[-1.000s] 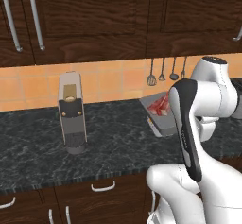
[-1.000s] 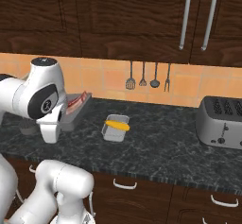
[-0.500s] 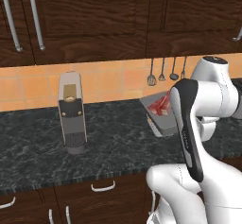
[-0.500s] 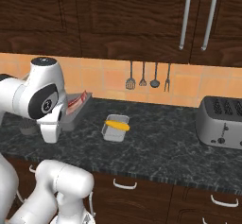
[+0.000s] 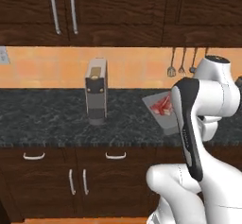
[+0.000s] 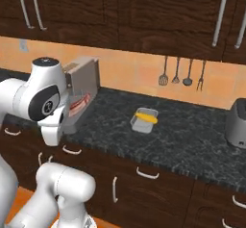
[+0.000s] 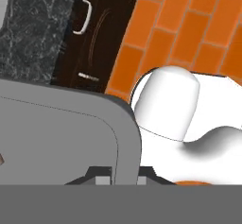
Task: Take the meat container that has the steak and place it on the second highest rack of the freezer. Then take the vegetable container that has the corn and garlic and place it on the highest rack of the freezer.
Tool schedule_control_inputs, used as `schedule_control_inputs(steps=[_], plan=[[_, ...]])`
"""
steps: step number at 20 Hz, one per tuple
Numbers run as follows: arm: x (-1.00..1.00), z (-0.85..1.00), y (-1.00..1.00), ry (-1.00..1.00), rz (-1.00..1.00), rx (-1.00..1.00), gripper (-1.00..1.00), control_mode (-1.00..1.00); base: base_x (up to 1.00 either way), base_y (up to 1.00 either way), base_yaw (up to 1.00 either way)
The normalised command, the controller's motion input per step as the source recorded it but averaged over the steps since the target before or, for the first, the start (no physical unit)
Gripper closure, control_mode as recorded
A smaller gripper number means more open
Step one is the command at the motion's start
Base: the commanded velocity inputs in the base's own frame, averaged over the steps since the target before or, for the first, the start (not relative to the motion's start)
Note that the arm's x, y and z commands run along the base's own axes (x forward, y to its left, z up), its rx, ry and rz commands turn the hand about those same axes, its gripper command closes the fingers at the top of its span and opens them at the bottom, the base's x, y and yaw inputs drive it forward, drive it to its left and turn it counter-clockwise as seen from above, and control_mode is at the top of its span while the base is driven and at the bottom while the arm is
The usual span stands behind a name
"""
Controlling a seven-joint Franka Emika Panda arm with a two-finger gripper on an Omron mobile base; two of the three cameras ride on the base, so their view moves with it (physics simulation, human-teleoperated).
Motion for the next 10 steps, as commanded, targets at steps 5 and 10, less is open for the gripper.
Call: schedule_control_inputs(steps=[5,10], plan=[[0.0,0.0,0.0,0.0,0.0,0.0,1.0,1.0,-0.02,0.0,1.0],[0.0,0.0,0.0,0.0,0.0,0.0,1.0,1.0,-0.03,-0.03,1.0]])
